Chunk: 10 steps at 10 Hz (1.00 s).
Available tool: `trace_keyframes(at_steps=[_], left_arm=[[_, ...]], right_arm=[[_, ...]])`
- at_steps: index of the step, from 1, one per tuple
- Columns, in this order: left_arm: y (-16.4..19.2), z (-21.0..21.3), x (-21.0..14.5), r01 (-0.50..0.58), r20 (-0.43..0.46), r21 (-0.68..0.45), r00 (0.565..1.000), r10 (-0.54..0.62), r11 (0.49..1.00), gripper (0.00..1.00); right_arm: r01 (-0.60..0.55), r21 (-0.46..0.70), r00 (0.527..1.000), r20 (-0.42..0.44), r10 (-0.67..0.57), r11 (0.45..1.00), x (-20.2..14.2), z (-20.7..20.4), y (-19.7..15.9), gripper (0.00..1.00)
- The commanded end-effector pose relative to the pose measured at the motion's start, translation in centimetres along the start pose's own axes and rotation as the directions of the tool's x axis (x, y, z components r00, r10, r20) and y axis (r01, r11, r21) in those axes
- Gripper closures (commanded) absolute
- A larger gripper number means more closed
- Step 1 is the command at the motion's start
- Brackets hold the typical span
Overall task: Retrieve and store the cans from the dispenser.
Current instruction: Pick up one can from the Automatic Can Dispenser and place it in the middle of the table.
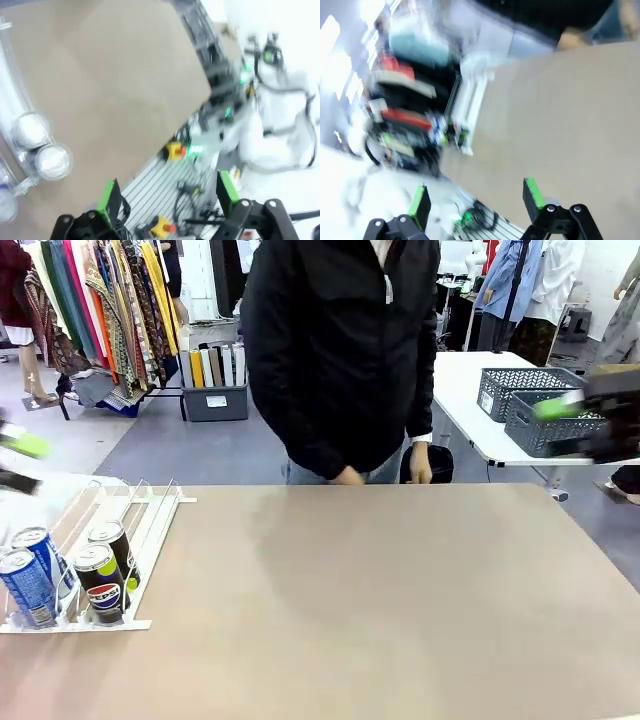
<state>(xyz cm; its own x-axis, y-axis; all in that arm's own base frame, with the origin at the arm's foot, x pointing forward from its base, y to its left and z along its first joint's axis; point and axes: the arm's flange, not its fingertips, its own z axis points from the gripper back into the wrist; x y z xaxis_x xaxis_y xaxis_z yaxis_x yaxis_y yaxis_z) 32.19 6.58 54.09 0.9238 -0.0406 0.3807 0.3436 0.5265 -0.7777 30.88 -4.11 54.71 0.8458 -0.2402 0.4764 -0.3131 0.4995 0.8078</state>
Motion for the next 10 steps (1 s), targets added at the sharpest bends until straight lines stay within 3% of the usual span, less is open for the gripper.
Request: trace_keyframes(at_steps=[1, 3, 5, 6, 7, 10], left_arm=[[5.1, 3.6, -0.8, -0.103, 0.217, -0.095, 0.969, 0.122, 0.99, 0.0], [9.6, 8.1, -4.5, -0.152, 0.405, -0.226, 0.884, 0.234, 0.962, 0.0], [12.4, 10.2, -7.2, -0.199, 0.509, -0.283, 0.798, 0.323, 0.938, 0.0], [10.7, 10.5, -6.0, -0.223, 0.422, -0.207, 0.858, 0.293, 0.952, 0.0], [10.7, 10.5, -6.0, -0.223, 0.422, -0.207, 0.858, 0.293, 0.952, 0.0], [10.7, 10.5, -6.0, -0.223, 0.422, -0.207, 0.858, 0.293, 0.952, 0.0]], right_arm=[[0.08, 0.063, 0.979, 0.181, -0.09, 0.995, -3.6, 4.7, -5.8, 0.0], [0.187, 0.09, 0.931, 0.302, -0.205, 0.978, -4.9, 8.2, -9.6, 0.0], [0.217, 0.114, 0.889, 0.387, -0.245, 0.969, -6.3, 9.7, -11.1, 0.0], [0.195, 0.033, 0.896, 0.401, -0.191, 0.98, -6.5, 8.8, -11.0, 0.0], [0.25, 0.092, 0.893, 0.362, -0.266, 0.964, -2.1, 13.5, -11.6, 0.0], [0.25, 0.092, 0.893, 0.362, -0.266, 0.964, -2.1, 13.5, -11.6, 0.0]])
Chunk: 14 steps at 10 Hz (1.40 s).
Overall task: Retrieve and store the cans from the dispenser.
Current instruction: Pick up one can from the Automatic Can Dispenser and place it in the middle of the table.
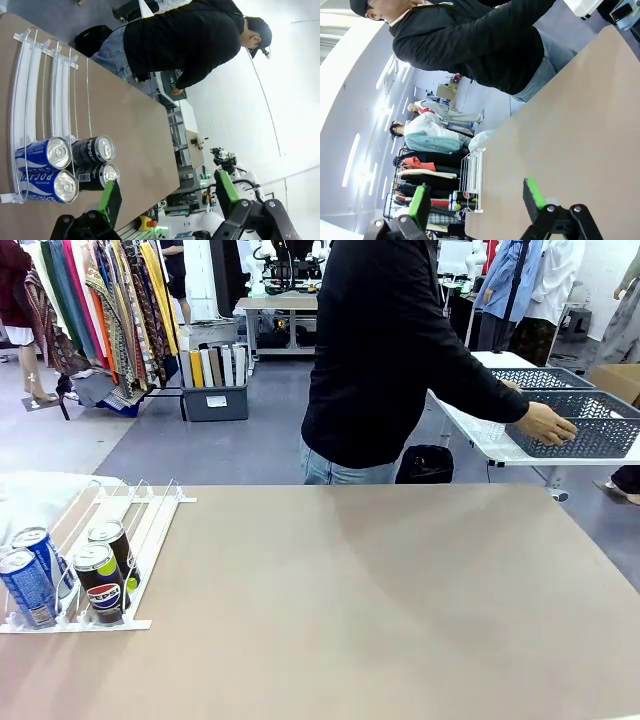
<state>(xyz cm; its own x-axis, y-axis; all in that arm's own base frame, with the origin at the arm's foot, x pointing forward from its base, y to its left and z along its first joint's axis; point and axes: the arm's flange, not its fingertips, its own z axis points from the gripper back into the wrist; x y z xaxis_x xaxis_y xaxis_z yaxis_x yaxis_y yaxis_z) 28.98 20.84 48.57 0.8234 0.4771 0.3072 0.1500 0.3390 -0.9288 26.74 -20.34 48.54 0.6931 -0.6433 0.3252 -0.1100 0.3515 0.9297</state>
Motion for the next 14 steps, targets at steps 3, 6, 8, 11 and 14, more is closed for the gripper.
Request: trace_keyframes(at_steps=[3, 6, 8, 11, 14], left_arm=[[0.0, 0.1, 0.0, -0.001, 0.001, 0.0, 1.0, 0.001, 1.0, 0.0], [-6.6, -10.6, -1.3, 0.271, -0.304, 0.42, 0.941, -0.147, 0.866, 0.0], [-8.0, -16.1, -2.4, 0.419, -0.433, 0.585, 0.885, -0.169, 0.694, 0.0], [-8.1, -19.4, -4.3, 0.546, -0.585, 0.638, 0.802, -0.119, 0.544, 0.0], [-8.4, -20.4, -4.6, 0.538, -0.558, 0.64, 0.816, -0.15, 0.549, 0.0]], right_arm=[[-0.01, 0.019, 1.0, 0.013, 0.01, 1.0, 0.4, 0.1, 0.3, 0.0], [-0.01, 0.019, 1.0, 0.013, 0.01, 1.0, 0.4, 0.1, 0.3, 0.0], [-0.01, 0.019, 1.0, 0.013, 0.01, 1.0, 0.4, 0.1, 0.3, 0.0], [-0.01, 0.019, 1.0, 0.013, 0.01, 1.0, 0.4, 0.1, 0.3, 0.0], [-0.01, 0.019, 1.0, 0.013, 0.01, 1.0, 0.4, 0.1, 0.3, 0.0]])
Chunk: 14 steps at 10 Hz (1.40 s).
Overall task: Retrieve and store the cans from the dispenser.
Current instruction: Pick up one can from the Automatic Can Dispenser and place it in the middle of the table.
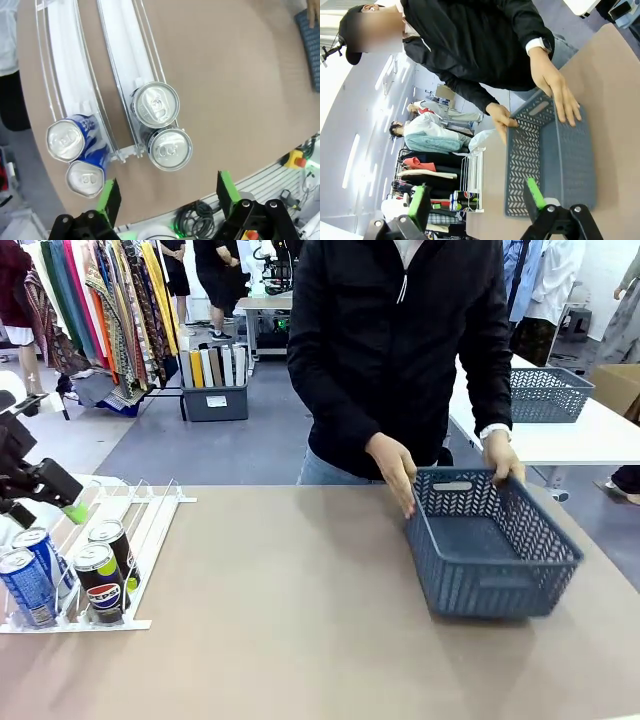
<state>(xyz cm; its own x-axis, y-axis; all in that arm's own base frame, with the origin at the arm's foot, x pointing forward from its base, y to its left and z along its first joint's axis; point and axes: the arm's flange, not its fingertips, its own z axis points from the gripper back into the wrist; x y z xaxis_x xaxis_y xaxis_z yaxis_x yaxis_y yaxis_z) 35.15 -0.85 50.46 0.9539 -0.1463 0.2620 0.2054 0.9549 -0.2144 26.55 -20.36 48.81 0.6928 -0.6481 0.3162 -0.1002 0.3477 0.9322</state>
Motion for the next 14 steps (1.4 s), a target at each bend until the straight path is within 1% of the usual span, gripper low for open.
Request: trace_keyframes(at_steps=[1, 2, 3, 4, 5, 6, 7, 11, 12, 14], left_arm=[[0.0, 0.3, 0.0, -0.028, 0.019, 0.011, 0.999, 0.028, 1.0, 0.0], [0.0, 0.3, 0.0, -0.028, 0.019, 0.011, 0.999, 0.028, 1.0, 0.0], [0.0, 0.1, 0.0, -0.006, 0.007, -0.006, 1.0, 0.006, 1.0, 0.0], [-0.6, -0.9, -0.2, -0.049, -0.037, 0.01, 0.998, 0.049, 0.999, 0.0], [-1.0, -1.6, -0.6, -0.111, -0.042, 0.06, 0.993, 0.113, 0.992, 0.0], [-1.4, -2.0, -0.9, -0.119, -0.036, 0.054, 0.992, 0.121, 0.991, 0.0], [-1.8, -3.0, -1.2, -0.152, -0.05, 0.105, 0.986, 0.158, 0.983, 0.0], [-3.2, -6.7, -0.9, -0.103, -0.166, 0.099, 0.979, 0.119, 0.99, 0.0], [-2.9, -7.5, -0.5, -0.109, -0.184, 0.111, 0.975, 0.128, 0.988, 0.0], [-2.5, -9.1, 0.1, -0.13, -0.192, 0.136, 0.969, 0.155, 0.982, 0.0]], right_arm=[[-0.02, 0.023, 1.0, 0.012, 0.02, 1.0, 0.5, -0.1, 0.1, 0.0], [-0.02, 0.023, 1.0, 0.012, 0.02, 1.0, 0.5, -0.1, 0.1, 0.0], [-0.02, 0.023, 1.0, 0.012, 0.02, 1.0, 0.5, -0.1, 0.1, 0.0], [-0.02, 0.023, 1.0, 0.012, 0.02, 1.0, 0.5, -0.1, 0.1, 0.0], [-0.02, 0.023, 1.0, 0.012, 0.02, 1.0, 0.5, -0.1, 0.1, 0.0], [-0.02, 0.023, 1.0, 0.012, 0.02, 1.0, 0.5, -0.1, 0.1, 0.0], [-0.02, 0.023, 1.0, 0.012, 0.02, 1.0, 0.5, -0.1, 0.1, 0.0], [-0.02, 0.023, 1.0, 0.012, 0.02, 1.0, 0.5, -0.1, 0.1, 0.0], [-0.02, 0.023, 1.0, 0.012, 0.02, 1.0, 0.5, -0.1, 0.1, 0.0], [-0.02, 0.023, 1.0, 0.012, 0.02, 1.0, 0.5, -0.1, 0.1, 0.0]])
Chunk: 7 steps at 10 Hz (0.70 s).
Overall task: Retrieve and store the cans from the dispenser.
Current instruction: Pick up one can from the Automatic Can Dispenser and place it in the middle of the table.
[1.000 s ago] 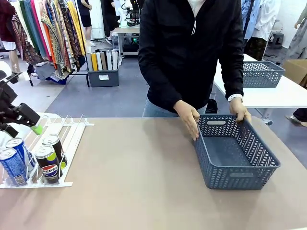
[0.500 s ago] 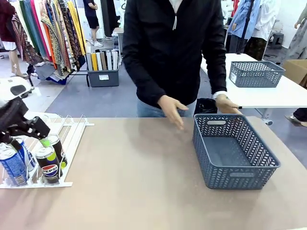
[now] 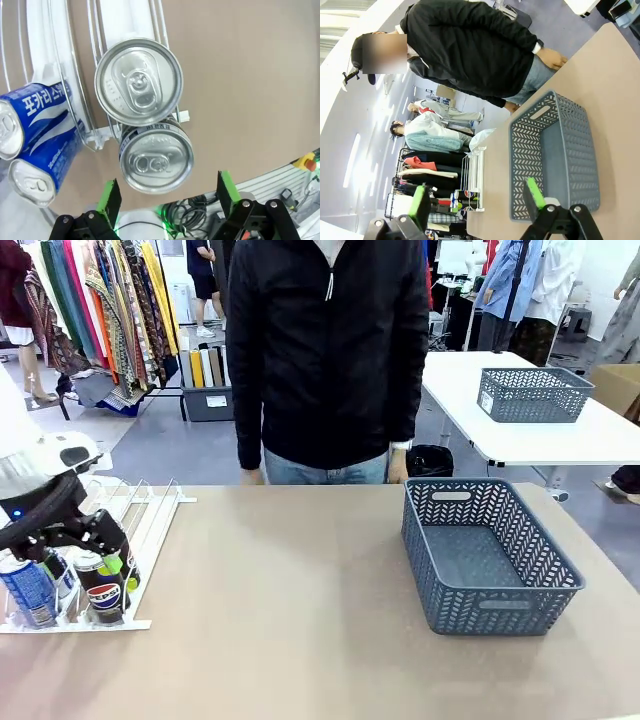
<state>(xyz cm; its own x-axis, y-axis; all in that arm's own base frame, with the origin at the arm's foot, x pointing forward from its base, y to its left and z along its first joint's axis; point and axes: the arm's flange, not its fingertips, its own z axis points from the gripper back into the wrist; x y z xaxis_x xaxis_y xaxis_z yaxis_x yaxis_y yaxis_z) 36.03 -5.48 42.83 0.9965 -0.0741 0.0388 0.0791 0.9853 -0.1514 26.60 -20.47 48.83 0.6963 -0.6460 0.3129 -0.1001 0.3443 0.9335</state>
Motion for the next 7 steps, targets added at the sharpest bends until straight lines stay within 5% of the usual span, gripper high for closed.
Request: trace_keyframes(at_steps=[1, 7], left_arm=[[0.0, -1.1, 1.1, -0.057, 0.03, 0.046, 0.998, 0.056, 0.997, 0.0], [-0.2, -2.1, 1.8, -0.086, 0.072, 0.088, 0.994, 0.08, 0.992, 0.0]], right_arm=[[-0.023, 0.02, 1.0, 0.016, 0.022, 1.0, 0.4, -0.1, 0.1, 0.0], [-0.023, 0.02, 1.0, 0.016, 0.022, 1.0, 0.4, -0.1, 0.1, 0.0]])
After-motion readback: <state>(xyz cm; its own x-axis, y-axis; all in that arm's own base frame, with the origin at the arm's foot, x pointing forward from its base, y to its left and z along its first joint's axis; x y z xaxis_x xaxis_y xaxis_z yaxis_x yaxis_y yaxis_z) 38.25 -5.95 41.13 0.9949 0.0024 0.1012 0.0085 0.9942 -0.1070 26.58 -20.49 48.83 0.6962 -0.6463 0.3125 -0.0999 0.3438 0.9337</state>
